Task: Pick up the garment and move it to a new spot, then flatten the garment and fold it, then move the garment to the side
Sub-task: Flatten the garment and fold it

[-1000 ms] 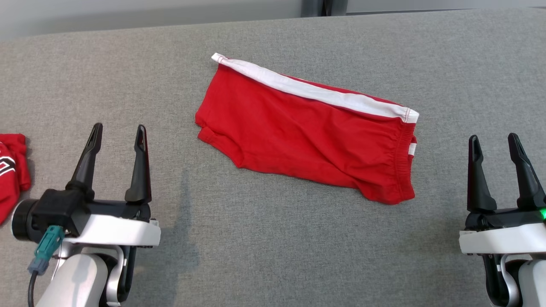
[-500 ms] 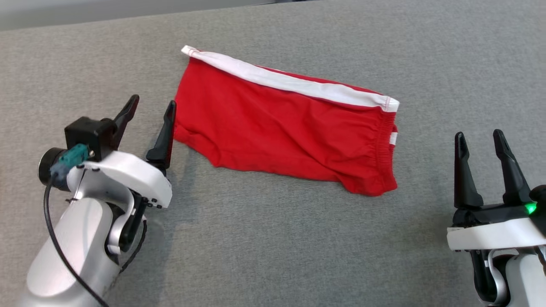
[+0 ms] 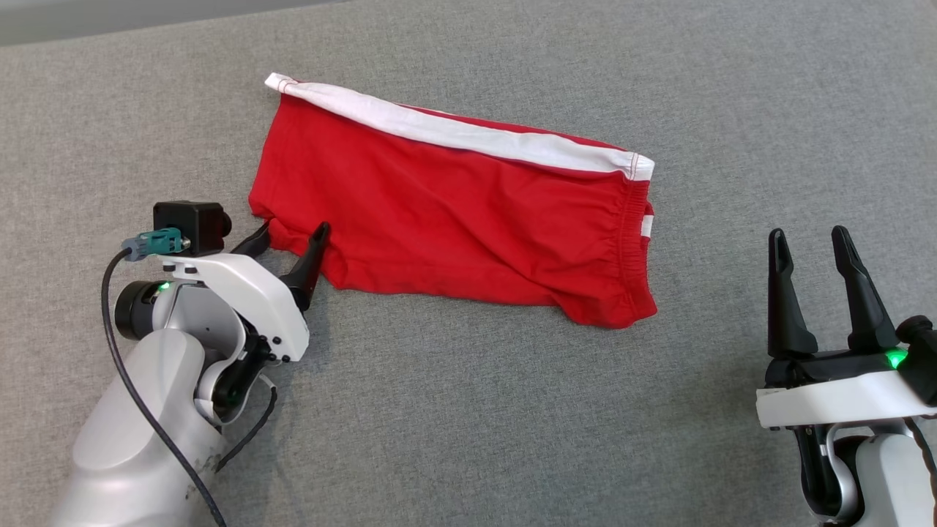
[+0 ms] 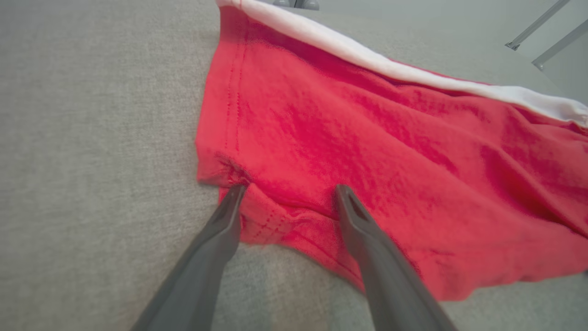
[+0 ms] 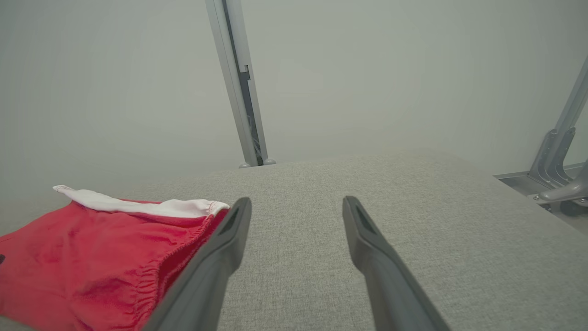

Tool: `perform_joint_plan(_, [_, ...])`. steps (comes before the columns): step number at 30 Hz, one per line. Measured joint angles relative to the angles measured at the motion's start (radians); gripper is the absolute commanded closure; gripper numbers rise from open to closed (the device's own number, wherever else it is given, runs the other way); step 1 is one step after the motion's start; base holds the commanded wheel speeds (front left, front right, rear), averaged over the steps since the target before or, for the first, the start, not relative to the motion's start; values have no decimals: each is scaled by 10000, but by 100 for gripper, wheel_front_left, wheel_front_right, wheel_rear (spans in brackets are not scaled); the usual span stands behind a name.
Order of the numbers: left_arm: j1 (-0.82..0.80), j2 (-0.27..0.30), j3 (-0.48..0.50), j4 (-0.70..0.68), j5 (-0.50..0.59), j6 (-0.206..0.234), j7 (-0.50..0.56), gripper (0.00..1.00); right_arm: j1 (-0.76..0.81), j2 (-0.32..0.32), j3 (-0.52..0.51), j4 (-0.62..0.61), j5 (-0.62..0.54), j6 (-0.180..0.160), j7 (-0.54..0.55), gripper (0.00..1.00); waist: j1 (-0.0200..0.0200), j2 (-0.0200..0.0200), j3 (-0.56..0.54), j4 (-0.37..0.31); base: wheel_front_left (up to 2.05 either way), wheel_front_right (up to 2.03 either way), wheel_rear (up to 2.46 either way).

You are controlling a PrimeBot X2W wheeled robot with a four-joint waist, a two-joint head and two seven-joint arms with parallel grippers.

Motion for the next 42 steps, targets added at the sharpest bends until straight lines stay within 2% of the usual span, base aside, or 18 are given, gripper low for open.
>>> perform_joint_plan(1, [-52,-10,-29,61,27,-2,-40,39,-3,12,2,-2,13,0,0,0,0,0,10,3,0,0,0])
perform_joint_plan(2, [-96,-12,-44,132,54,-31,-102,91,-4,17,0,-2,13,0,0,0,0,0,22,5,0,0,0])
perform_joint_plan(3, [-115,-23,-46,209,52,-36,-173,100,-6,21,-4,6,25,0,0,0,0,0,33,9,0,0,0])
perform_joint_plan(10, [-92,-119,-23,502,142,38,-857,100,-37,44,-38,38,75,0,0,0,0,0,19,34,0,0,0])
perform_joint_plan(13, [312,-107,90,219,167,263,-1306,100,-21,15,-119,35,88,0,0,0,0,0,-31,70,0,0,0])
perform_joint_plan(18, [1216,-151,211,-690,161,660,-1774,100,58,-128,-324,0,90,0,0,0,0,0,-85,246,0,0,0])
perform_joint_plan(19, [1735,-192,228,-1333,159,888,-1937,100,175,-196,-401,-12,50,0,0,0,0,0,-110,409,0,0,0])
perform_joint_plan(31, [4134,-424,-58,-4213,79,2017,-1666,100,221,-500,-430,-105,23,0,180,0,0,0,-345,1225,0,0,0])
perform_joint_plan(32, [4226,-447,-52,-4339,35,2082,-1666,97,221,-506,-426,-119,23,0,196,0,0,0,-360,1263,0,0,0])
perform_joint_plan(33, [4273,-447,-82,-4416,35,2109,-1659,64,221,-504,-433,-127,19,0,230,0,0,0,-373,1295,0,0,0])
perform_joint_plan(34, [4312,-443,-100,-4468,42,2155,-1649,0,221,-506,-428,-125,4,0,282,0,0,0,-390,1319,0,0,0])
perform_joint_plan(41, [4383,-176,288,-4959,731,2874,-2408,0,222,-453,-420,-123,-10,0,552,0,0,0,-567,1322,0,0,0])
perform_joint_plan(42, [4122,163,610,-5398,1344,3120,-3206,0,222,-460,-418,-165,-119,0,619,0,0,0,-717,1307,0,0,0])
